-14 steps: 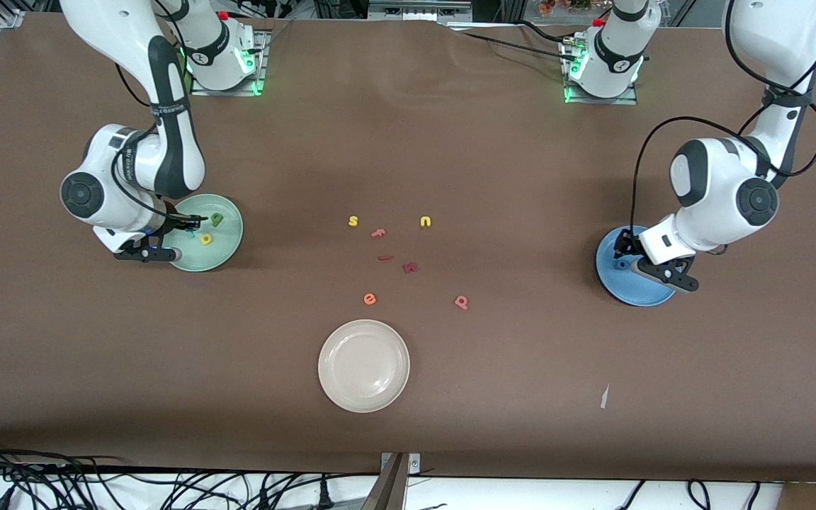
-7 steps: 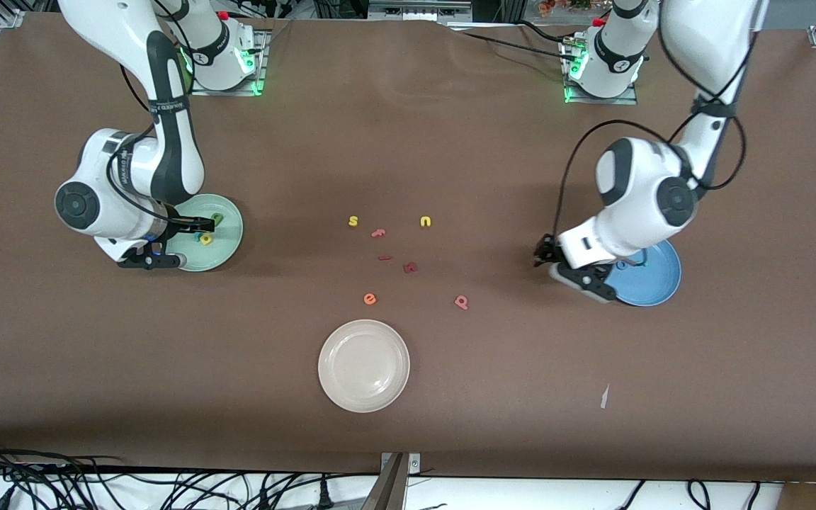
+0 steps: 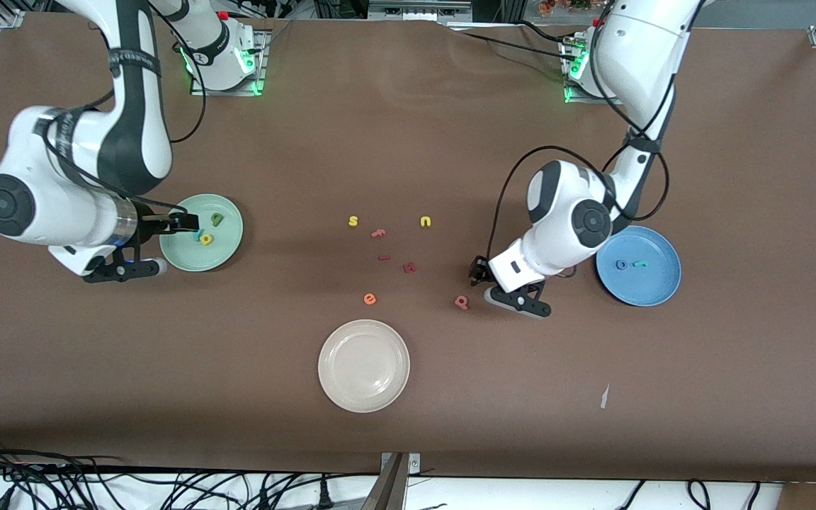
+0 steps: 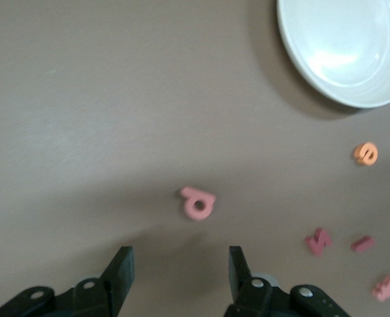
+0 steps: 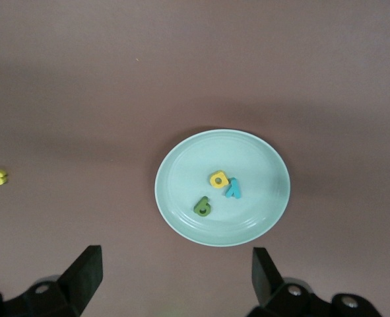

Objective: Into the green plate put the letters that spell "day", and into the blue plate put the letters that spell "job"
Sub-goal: 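Grasp the pink letter with the left gripper while the right gripper withdraws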

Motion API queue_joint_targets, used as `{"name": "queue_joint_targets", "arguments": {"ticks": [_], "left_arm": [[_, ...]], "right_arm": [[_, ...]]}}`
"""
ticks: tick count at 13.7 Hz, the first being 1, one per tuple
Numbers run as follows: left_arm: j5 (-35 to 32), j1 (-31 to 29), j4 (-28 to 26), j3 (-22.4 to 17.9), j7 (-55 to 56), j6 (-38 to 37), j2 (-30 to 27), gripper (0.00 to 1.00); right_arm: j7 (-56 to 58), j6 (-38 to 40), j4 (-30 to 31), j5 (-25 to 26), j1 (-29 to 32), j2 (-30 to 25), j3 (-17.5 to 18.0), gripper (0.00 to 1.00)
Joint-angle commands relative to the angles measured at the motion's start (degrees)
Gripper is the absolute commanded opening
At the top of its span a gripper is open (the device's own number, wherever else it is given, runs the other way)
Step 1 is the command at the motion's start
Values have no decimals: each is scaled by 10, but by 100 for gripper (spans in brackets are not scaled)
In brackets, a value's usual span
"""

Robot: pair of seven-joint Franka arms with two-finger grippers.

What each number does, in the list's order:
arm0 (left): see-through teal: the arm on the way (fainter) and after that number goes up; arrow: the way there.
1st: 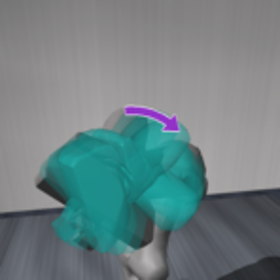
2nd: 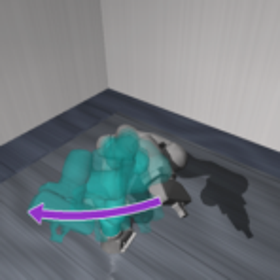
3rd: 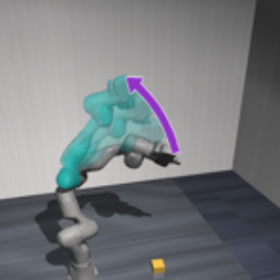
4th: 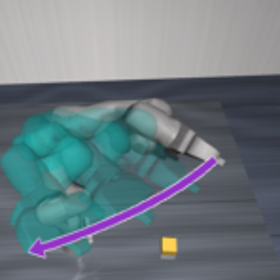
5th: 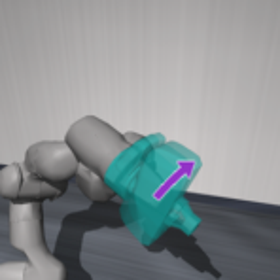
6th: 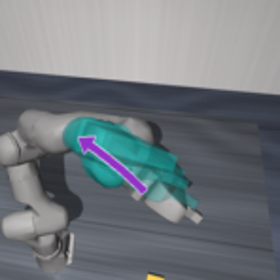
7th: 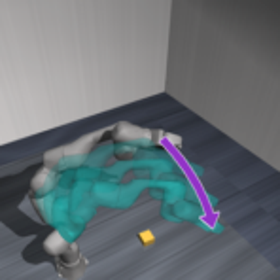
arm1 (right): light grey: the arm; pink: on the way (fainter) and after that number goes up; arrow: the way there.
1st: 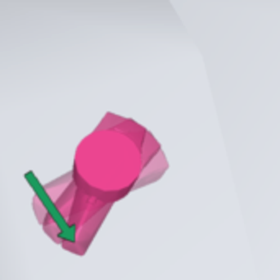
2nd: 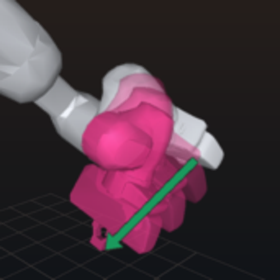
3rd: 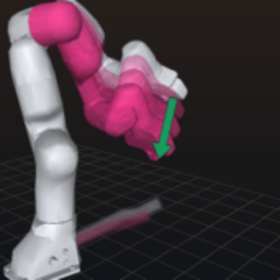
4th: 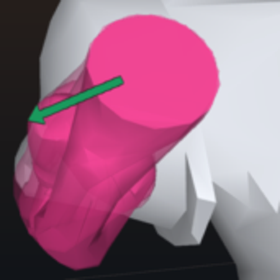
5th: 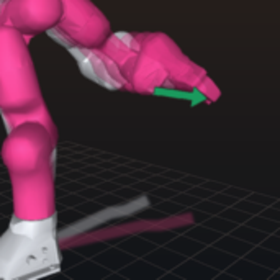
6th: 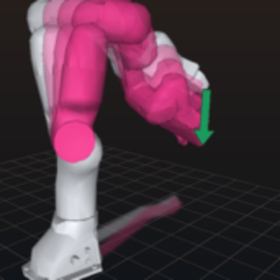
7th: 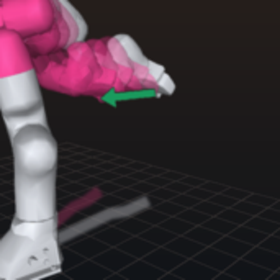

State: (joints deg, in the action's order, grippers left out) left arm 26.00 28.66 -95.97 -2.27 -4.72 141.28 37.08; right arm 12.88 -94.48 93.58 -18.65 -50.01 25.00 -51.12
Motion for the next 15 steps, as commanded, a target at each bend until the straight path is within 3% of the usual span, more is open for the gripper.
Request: {"name": "queue_joint_targets", "arguments": {"ticks": [1,3,7,10,12,15], "left_arm": [[18,34,25,-12,6,47,44,66],[13,56,25,-21,1,78,65,66],[-38,83,44,-50,-11,80,86,66],[-41,83,46,-51,-10,81,91,66],[-42,89,54,-51,-11,81,99,66],[-41,97,54,-51,-6,110,113,66]], "right_arm": [[0,26,-16,37,6,-67,9,100],[-16,40,-11,90,45,-115,67,100],[-91,43,-7,157,254,-151,315,100],[-127,-35,54,187,399,-207,460,100],[-128,-45,77,188,439,-257,500,100],[-122,-33,57,186,489,-290,509,100]]}}
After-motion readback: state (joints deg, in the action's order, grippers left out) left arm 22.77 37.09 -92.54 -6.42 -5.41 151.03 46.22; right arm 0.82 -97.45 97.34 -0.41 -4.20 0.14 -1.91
